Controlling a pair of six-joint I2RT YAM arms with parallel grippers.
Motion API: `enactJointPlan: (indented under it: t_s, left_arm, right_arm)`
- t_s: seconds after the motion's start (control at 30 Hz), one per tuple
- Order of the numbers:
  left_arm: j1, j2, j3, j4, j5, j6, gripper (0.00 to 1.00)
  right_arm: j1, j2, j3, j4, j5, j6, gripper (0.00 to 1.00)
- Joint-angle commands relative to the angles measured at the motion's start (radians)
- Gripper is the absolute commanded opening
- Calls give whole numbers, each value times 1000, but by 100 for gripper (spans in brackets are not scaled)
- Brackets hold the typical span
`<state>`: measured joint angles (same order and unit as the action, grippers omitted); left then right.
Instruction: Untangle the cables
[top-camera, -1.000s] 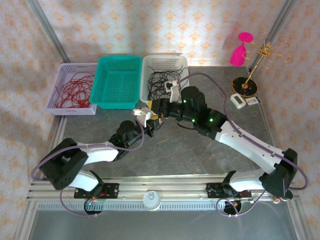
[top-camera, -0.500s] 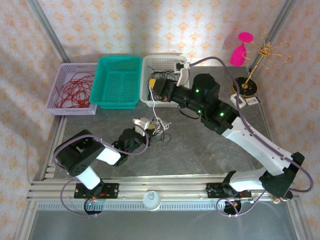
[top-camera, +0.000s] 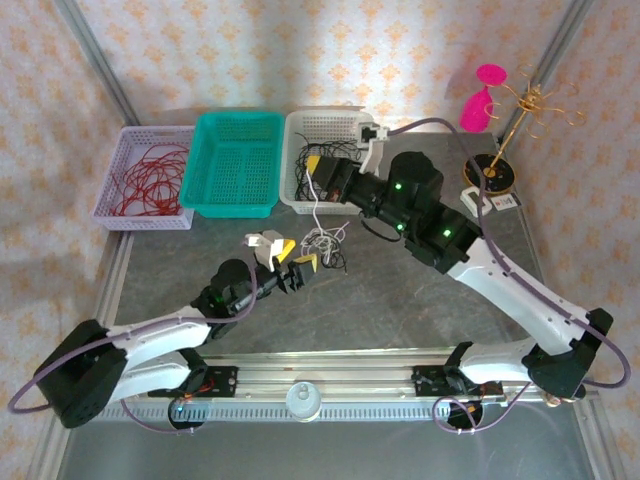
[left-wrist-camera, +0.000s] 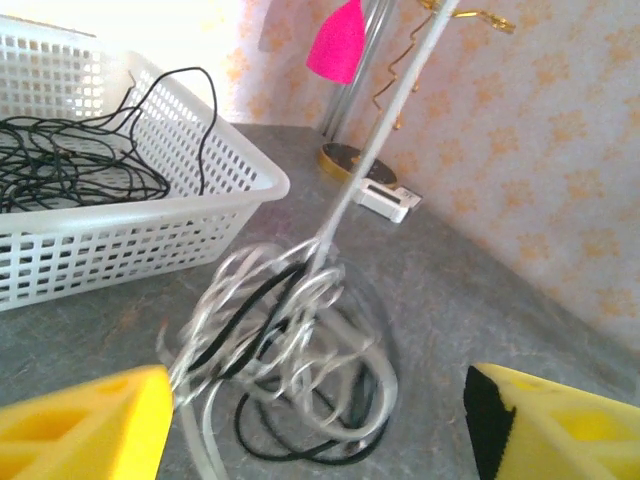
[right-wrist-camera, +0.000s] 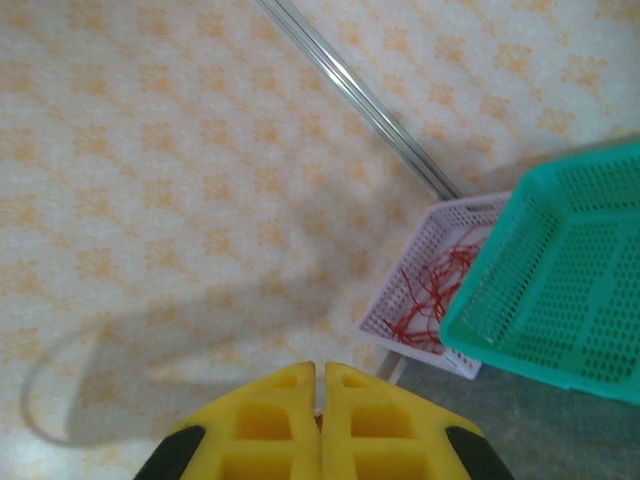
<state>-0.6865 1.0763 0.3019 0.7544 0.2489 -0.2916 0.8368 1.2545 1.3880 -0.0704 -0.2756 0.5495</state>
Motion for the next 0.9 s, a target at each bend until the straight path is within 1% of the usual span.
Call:
enactJointPlan:
  t_s: [0.0,0.07,0.13,0.2,0.23,0.27,0.37,0.43,0.53,0.67,0.8,0.87]
  left_arm:
    - [-2,-36,99,-238,68,17,87]
    - [-3,-31,138,-238,73,15,93]
    - [-1,2,165,-155,77,14,98]
    - [5,59,205,-84,63,19,99]
    - [7,97,228,-55,39,23,99]
    - [8,132,243,-24,6,24,99]
    - [18,273,259,143,-92,10,97]
    - [19,363,263,233,-117,11,94]
    - [18,476,255,327,-114,7,88]
    - [19,588,204,423,-134,-16,87]
    - [19,682,176,462,-151,-34,87]
    - [35,706,171,486,-132,-61,86]
  right_arm:
    - [1,-18,-34,77,11,33,0]
    - [1,-18,-46,91,-2,43,0]
    - [1,-17,-54,103,-21,58,0]
    - [2,-17,-67,116,-32,75,0]
    - [2,-15,-74,127,-37,86,0]
    - [2,-13,-78,136,-41,96,0]
    - [3,1,-74,154,-67,110,0]
    - [3,6,-60,156,-68,118,0]
    - [4,6,-22,149,-59,114,0]
    - [4,2,43,114,-32,101,0]
    - [4,2,113,98,2,86,0]
    - [4,13,158,81,10,78,0]
